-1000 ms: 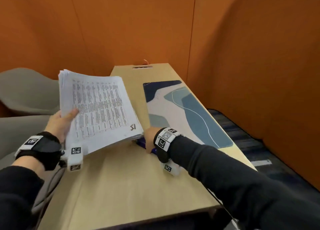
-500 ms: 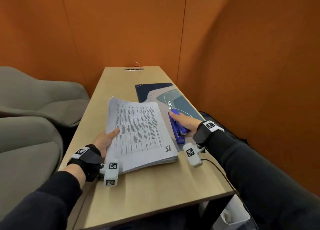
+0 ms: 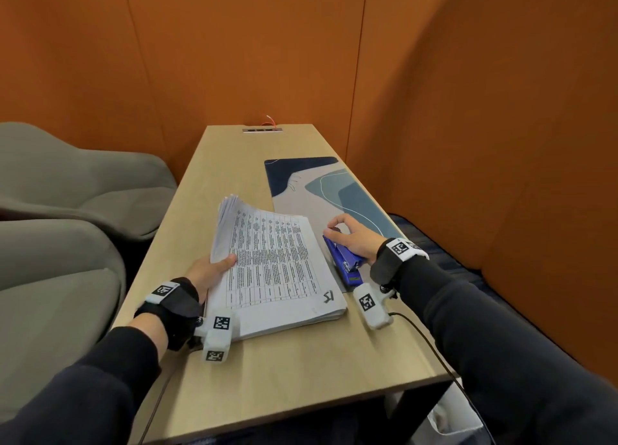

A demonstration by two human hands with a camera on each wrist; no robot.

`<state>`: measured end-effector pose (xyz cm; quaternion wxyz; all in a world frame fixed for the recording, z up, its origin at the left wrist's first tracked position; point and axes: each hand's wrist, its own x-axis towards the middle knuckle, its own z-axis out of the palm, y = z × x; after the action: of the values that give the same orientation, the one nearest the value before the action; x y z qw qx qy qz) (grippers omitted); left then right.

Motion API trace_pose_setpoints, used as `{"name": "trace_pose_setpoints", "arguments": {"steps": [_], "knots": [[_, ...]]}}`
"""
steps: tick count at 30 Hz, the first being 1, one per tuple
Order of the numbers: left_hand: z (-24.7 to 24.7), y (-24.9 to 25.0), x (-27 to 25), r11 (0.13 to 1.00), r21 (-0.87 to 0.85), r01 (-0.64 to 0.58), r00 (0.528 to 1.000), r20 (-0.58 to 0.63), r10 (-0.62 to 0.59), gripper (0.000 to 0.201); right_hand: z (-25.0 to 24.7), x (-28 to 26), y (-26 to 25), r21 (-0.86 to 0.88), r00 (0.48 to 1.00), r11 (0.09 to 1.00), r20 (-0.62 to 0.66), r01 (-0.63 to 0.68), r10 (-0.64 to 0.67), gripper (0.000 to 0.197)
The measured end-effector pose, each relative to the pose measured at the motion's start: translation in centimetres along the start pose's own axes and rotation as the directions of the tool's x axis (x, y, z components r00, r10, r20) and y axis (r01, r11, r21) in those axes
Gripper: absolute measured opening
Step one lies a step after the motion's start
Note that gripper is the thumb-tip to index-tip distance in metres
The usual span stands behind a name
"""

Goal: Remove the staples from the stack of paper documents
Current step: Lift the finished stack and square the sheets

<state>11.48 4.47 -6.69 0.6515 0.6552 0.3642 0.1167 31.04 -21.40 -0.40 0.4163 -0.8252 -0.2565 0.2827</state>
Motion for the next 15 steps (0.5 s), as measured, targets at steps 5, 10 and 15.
{"name": "trace_pose_setpoints", "arguments": {"steps": [5, 10, 15], "knots": [[-0.2, 0.0, 0.0, 0.996, 0.087, -0.009, 1.000, 0.026, 0.006, 0.051, 1.9, 0.6, 0.2, 0.055, 0.996, 0.996, -0.037, -0.076, 0.078, 0.044], [-0.1, 0.3, -0.3, 0.979, 0.193, -0.065, 0.997, 0.056, 0.055, 0.049, 2.9, 1.1, -0.9, -0.232, 0.988, 0.972, -0.157, -0.040, 0.003, 0.033], [-0.8, -0.7, 1.3, 0.953, 0.292, -0.084, 0.995, 0.077, 0.064, 0.058, 2.8, 0.5, -1.5, -0.438, 0.999, 0.898, -0.049, -0.035, 0.016, 0.034]]}}
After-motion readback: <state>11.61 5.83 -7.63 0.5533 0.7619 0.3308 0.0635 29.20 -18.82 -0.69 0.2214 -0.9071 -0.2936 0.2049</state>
